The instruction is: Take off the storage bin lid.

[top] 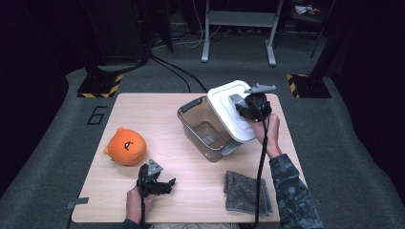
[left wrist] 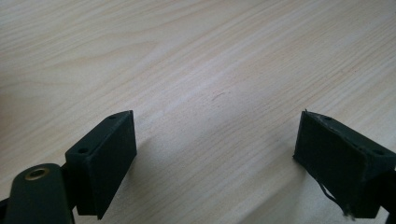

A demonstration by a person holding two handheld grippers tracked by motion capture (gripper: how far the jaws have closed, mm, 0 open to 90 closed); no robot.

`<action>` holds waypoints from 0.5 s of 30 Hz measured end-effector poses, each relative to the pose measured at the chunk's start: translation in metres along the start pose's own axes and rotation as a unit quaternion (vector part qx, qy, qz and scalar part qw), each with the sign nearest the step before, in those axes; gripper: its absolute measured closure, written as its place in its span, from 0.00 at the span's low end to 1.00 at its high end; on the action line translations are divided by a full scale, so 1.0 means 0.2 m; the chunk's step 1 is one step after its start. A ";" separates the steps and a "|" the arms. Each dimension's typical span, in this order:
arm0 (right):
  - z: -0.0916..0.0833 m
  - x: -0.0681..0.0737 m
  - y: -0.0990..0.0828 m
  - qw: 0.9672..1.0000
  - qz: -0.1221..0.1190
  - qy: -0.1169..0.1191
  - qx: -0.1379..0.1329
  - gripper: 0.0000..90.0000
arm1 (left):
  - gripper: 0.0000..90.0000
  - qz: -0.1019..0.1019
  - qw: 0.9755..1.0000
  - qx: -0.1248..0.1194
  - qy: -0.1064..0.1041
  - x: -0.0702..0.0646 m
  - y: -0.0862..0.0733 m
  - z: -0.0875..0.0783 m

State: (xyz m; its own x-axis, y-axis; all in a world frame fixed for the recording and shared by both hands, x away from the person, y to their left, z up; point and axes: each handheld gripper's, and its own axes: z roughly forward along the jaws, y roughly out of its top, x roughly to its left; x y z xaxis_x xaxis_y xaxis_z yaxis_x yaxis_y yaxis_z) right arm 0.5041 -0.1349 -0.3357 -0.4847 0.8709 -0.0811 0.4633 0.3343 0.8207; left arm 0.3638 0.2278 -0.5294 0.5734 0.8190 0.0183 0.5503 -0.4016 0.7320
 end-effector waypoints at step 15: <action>-0.01 -0.15 -0.07 0.999 0.026 -0.039 0.010 0.74 | 0.14 -0.002 1.000 -0.004 0.002 0.00 0.00 0.00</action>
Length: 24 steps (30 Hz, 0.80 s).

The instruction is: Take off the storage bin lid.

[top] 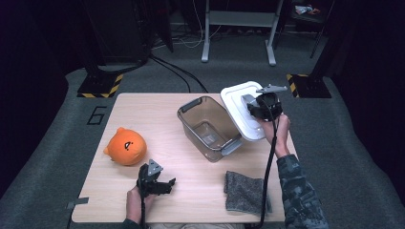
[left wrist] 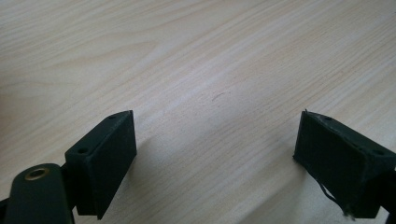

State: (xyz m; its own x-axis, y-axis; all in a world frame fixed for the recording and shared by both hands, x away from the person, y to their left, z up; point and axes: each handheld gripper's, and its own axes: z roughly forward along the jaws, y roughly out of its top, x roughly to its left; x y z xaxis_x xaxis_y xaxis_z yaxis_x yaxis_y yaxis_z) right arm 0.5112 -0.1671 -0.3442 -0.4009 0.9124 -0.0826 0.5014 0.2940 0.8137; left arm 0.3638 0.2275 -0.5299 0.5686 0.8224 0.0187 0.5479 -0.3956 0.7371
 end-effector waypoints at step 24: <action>0.08 -0.24 -0.22 0.996 0.062 -0.059 0.027 0.73 | 0.14 0.001 1.000 0.001 0.000 0.00 0.00 0.00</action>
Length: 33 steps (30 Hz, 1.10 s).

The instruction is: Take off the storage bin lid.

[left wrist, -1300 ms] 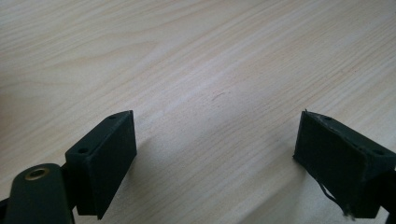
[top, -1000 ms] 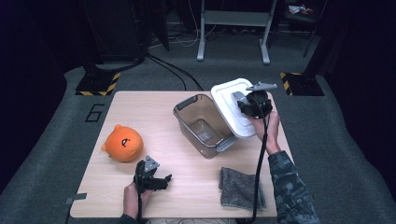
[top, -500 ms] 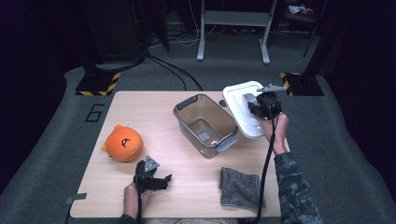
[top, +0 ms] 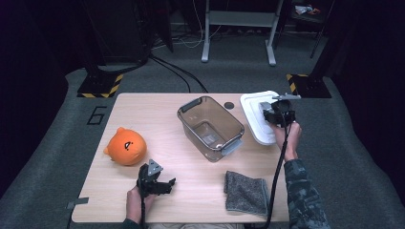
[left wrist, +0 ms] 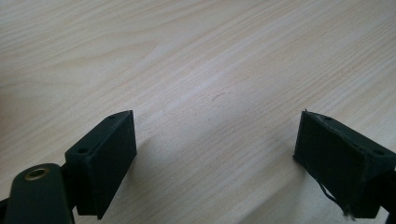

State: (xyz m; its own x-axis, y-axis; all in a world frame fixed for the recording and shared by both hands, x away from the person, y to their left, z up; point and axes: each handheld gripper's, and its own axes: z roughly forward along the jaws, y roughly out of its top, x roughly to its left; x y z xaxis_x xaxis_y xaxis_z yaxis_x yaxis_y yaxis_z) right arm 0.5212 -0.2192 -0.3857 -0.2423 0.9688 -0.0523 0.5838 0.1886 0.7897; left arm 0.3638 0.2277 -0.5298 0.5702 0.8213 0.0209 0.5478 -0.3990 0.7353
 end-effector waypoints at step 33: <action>0.39 0.00 -0.30 0.996 0.059 -0.017 0.070 0.73 | 0.14 -0.002 1.000 0.000 -0.001 0.00 0.00 0.00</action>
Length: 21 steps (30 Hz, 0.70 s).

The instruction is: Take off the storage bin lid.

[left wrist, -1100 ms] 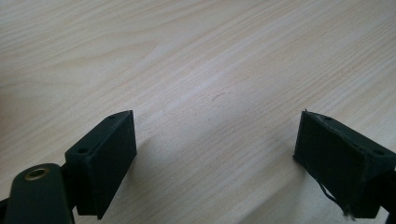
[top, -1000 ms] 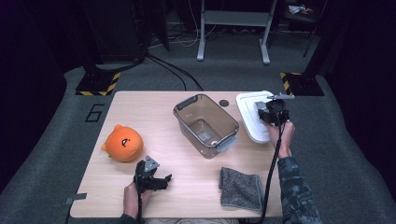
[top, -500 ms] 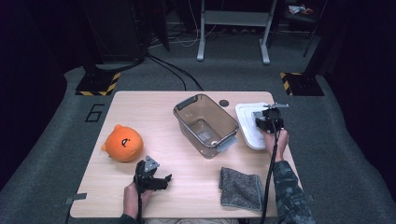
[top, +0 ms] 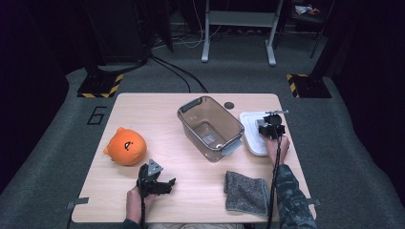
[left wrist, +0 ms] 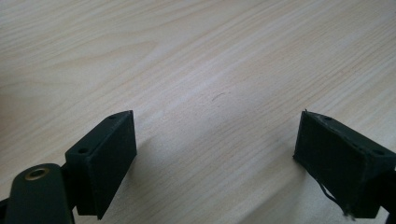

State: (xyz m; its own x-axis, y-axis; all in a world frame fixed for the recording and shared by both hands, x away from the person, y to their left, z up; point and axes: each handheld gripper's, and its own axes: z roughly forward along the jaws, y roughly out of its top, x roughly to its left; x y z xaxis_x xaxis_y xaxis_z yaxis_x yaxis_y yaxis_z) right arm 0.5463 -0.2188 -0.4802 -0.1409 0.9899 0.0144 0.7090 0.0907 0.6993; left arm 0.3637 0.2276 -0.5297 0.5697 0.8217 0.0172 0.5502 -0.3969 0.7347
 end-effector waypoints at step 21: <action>-0.14 -0.03 -0.06 0.999 -0.026 0.045 0.000 0.23 | 0.14 0.001 1.000 -0.001 0.001 0.00 0.00 0.00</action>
State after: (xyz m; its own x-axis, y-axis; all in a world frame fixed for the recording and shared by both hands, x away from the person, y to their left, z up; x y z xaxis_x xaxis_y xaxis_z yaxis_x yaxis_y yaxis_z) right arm 0.5202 -0.2282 -0.4688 -0.2394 0.9700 0.0424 0.6992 0.1419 0.7007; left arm 0.3639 0.2276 -0.5298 0.5699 0.8215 0.0202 0.5472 -0.3977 0.7365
